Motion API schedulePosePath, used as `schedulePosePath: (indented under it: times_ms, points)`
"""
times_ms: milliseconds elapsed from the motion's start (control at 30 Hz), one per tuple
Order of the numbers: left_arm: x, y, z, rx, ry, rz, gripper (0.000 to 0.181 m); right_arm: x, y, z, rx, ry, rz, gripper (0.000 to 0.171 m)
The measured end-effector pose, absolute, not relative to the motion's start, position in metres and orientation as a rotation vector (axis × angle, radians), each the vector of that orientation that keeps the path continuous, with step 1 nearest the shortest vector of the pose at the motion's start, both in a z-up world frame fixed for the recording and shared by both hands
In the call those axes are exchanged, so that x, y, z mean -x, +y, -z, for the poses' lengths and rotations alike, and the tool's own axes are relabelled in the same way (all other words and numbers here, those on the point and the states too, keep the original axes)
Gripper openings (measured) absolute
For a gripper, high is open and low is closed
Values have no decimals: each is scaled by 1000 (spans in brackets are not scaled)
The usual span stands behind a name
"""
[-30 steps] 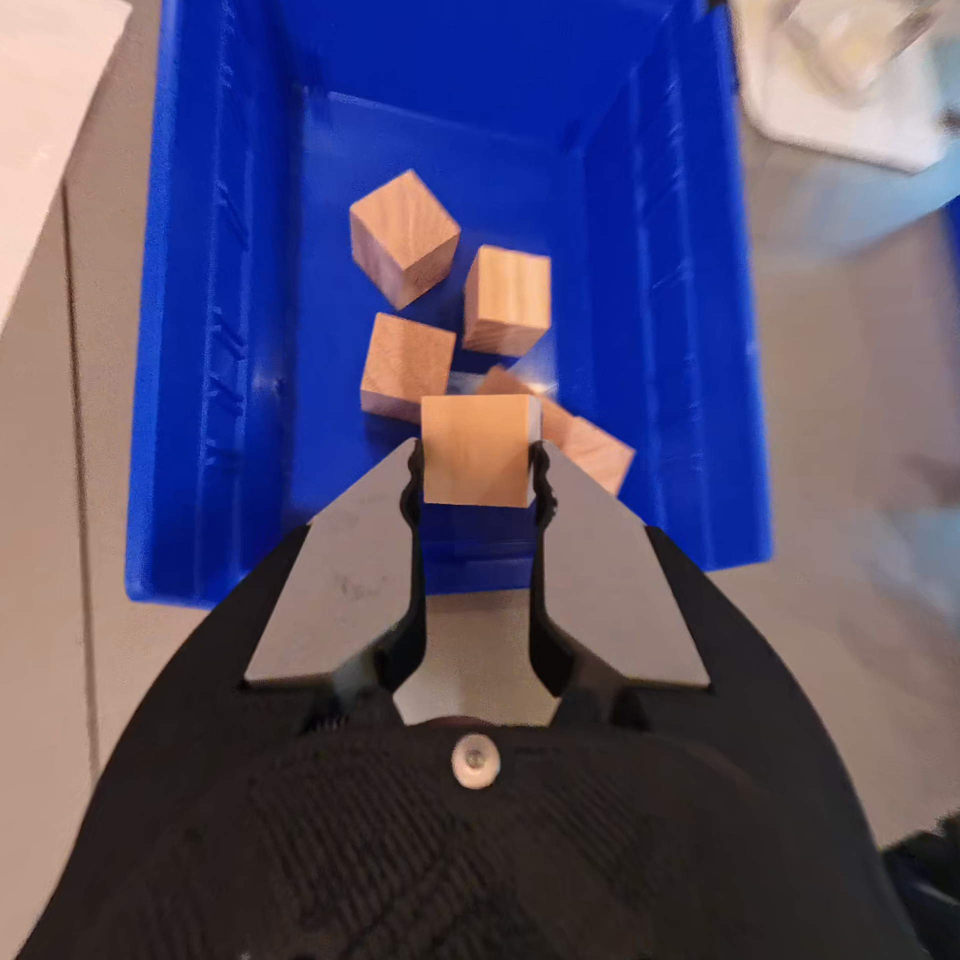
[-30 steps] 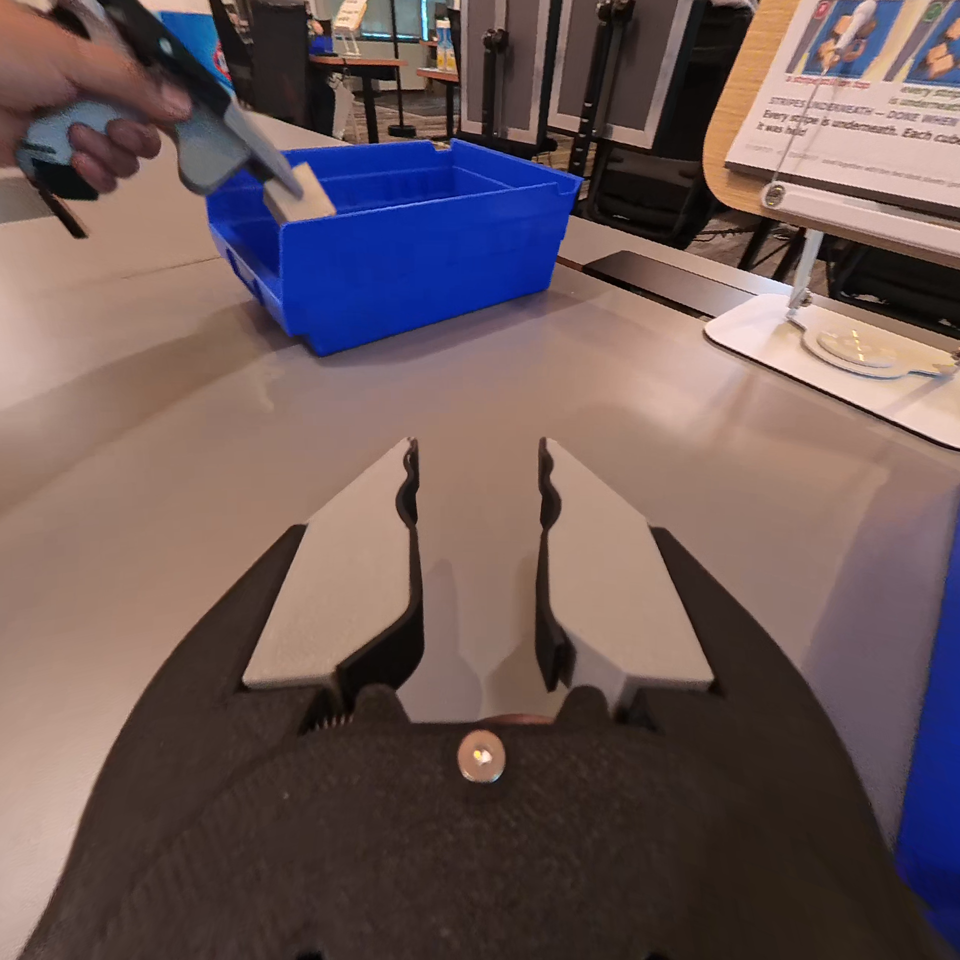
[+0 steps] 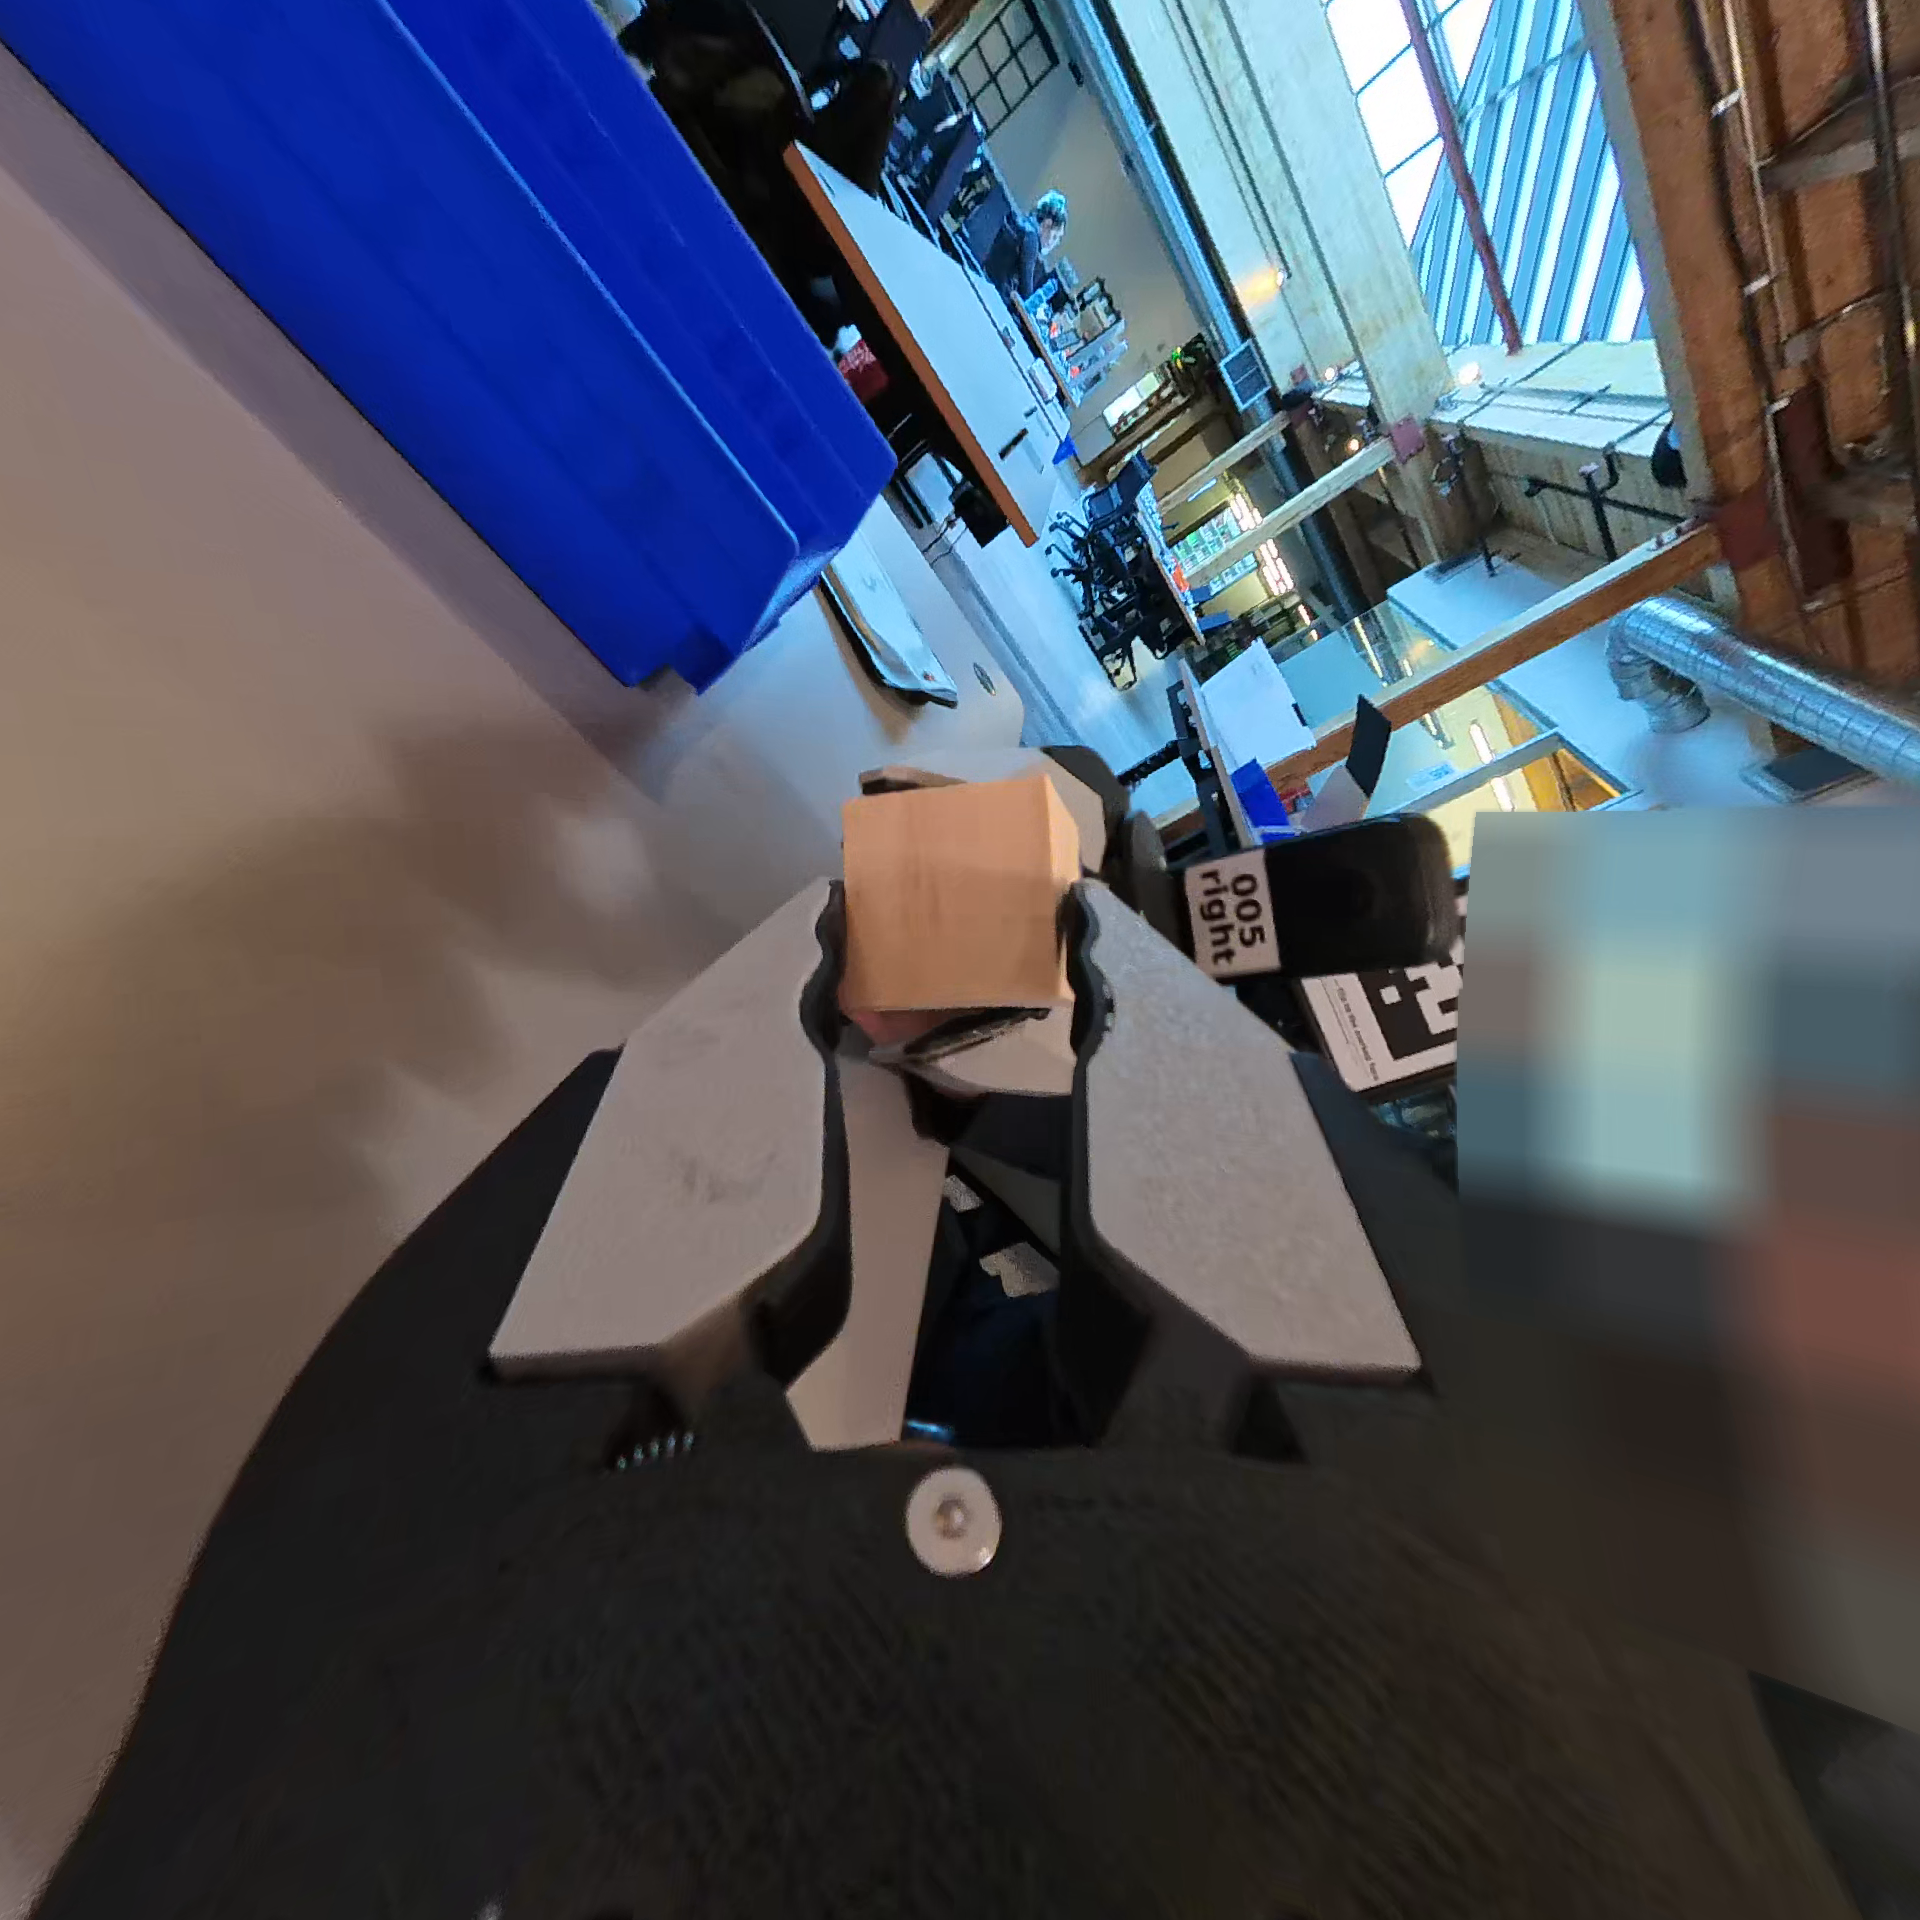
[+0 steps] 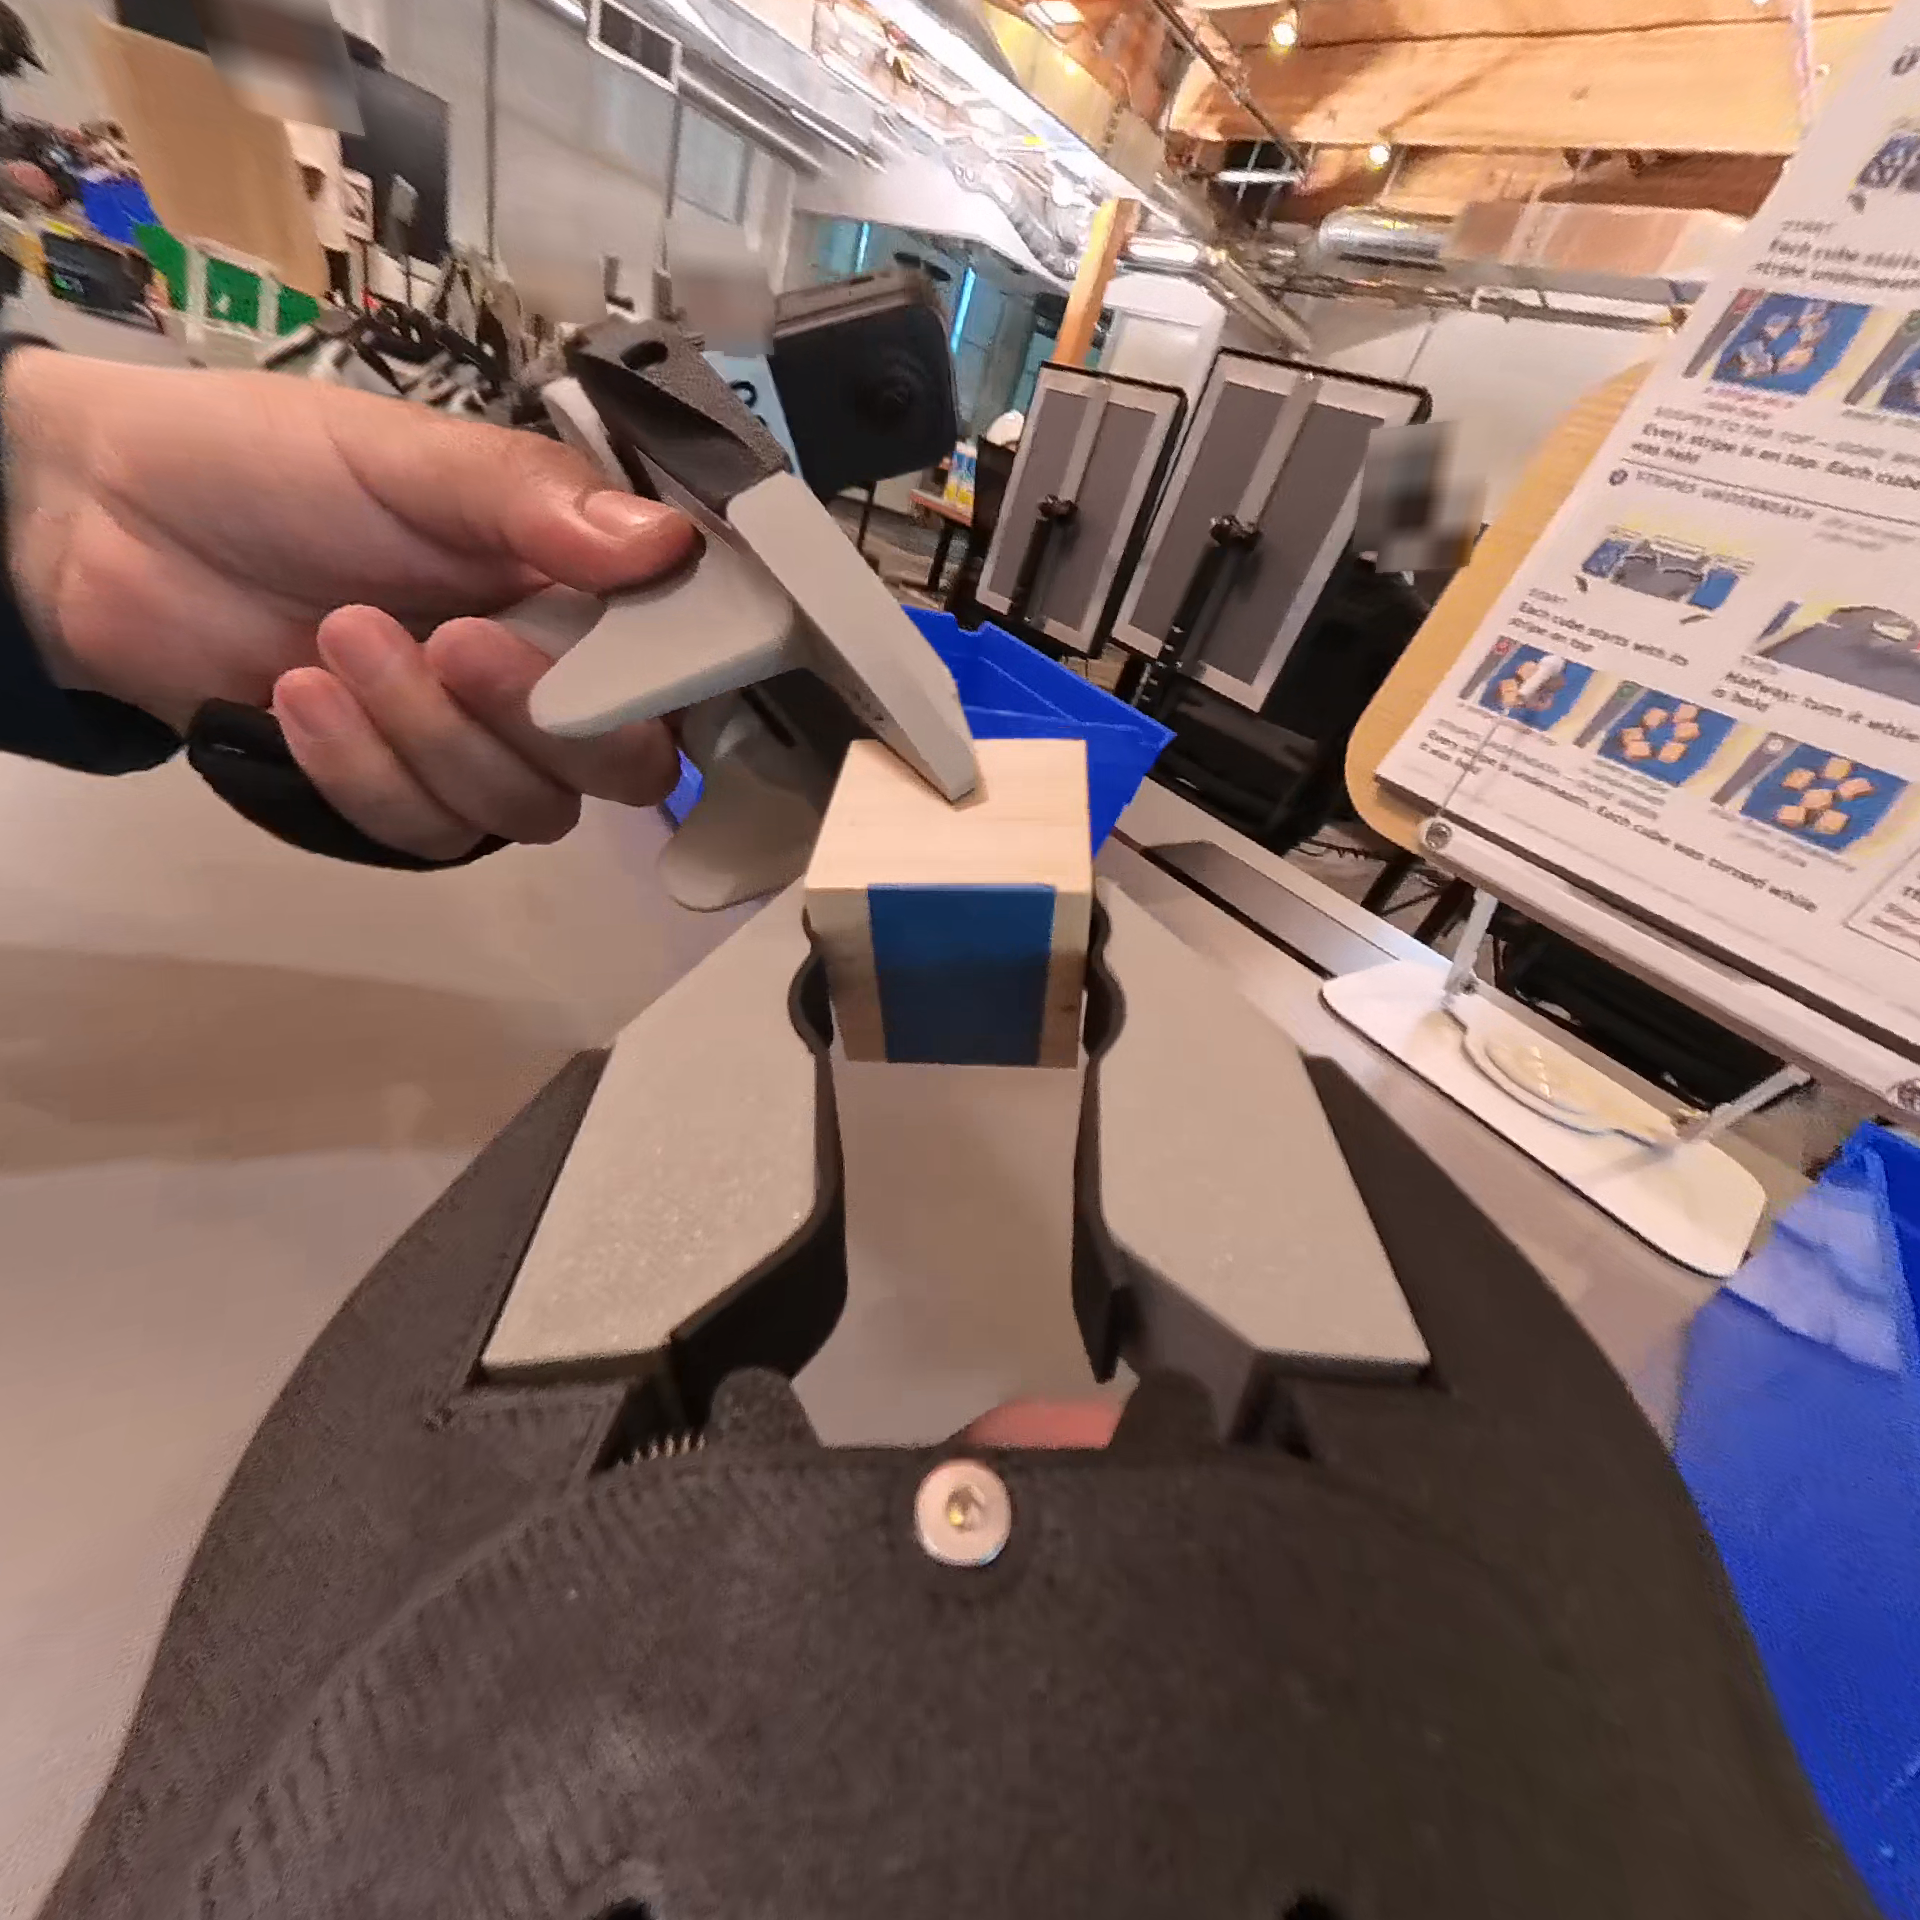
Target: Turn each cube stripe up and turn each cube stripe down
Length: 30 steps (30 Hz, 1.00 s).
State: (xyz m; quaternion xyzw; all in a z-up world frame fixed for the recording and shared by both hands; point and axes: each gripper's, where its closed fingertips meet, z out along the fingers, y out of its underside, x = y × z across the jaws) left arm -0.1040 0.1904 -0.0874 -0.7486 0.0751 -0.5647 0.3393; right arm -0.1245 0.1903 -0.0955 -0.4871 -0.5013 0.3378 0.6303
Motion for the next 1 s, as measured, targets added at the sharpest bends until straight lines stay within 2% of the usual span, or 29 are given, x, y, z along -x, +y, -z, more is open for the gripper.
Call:
schedulePosePath:
  times_ms: [33,300,1000]
  points:
    - [105,193,89,1943,183,1464,40,125,193,97,1135,-1148,-768,43]
    - [103,210,88,1822,54,1517,40,116,213,96,1195,-1056,-751,45]
    - [105,221,92,1802,57,1485,40,115,222,101,1237,-1058,-694,43]
